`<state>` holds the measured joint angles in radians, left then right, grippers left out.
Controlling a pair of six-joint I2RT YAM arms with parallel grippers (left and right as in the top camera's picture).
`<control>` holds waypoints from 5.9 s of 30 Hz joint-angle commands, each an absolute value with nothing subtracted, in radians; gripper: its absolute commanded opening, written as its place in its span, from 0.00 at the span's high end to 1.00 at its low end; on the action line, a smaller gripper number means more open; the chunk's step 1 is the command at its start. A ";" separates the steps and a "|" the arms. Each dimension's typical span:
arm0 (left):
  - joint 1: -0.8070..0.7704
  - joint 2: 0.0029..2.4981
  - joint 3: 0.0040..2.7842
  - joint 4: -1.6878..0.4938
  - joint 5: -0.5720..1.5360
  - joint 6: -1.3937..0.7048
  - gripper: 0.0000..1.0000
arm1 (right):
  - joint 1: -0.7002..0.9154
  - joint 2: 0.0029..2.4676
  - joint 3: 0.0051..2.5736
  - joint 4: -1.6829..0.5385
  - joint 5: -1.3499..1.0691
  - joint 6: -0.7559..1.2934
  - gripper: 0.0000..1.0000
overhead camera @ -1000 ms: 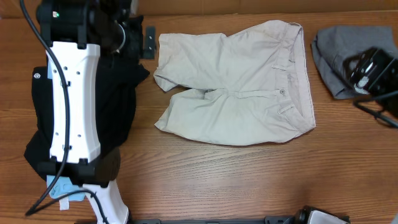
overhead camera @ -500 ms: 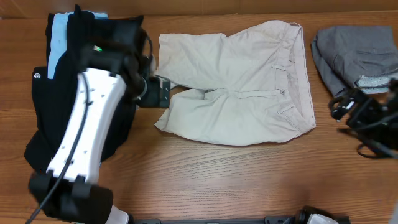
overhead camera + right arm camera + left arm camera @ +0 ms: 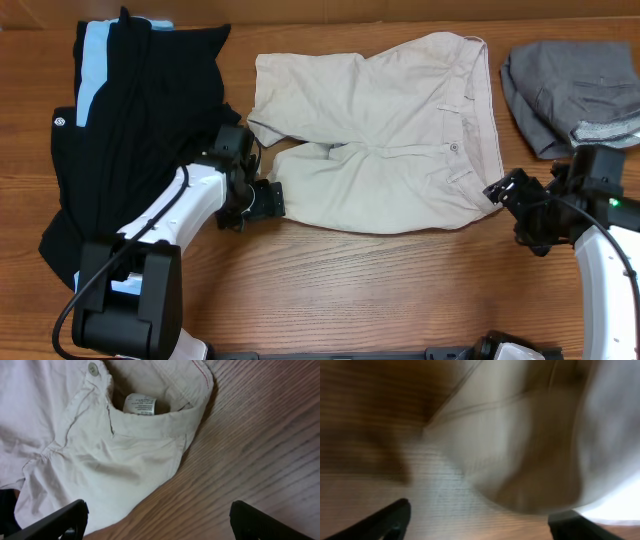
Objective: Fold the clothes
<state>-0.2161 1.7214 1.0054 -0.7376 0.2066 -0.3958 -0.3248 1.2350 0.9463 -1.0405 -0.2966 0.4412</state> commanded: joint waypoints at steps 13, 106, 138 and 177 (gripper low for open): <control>-0.217 1.713 0.869 -0.392 0.204 -0.449 0.94 | -0.271 1.269 0.794 -0.877 -0.308 0.499 0.16; -0.220 1.885 1.559 -0.508 0.196 -0.184 0.54 | -0.096 1.824 1.287 -0.252 -0.223 0.392 0.23; -0.492 1.885 1.240 -0.682 -0.161 0.146 0.31 | -0.096 1.822 1.319 -0.630 -0.289 0.350 0.00; -0.288 2.061 1.738 -0.492 -0.210 0.030 0.00 | -0.096 1.822 1.317 -0.657 -0.286 0.350 0.00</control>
<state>-0.2928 1.9926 1.7306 -0.5007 -0.1967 0.0380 -0.0910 1.8339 1.2922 -0.6563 -0.2844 0.3618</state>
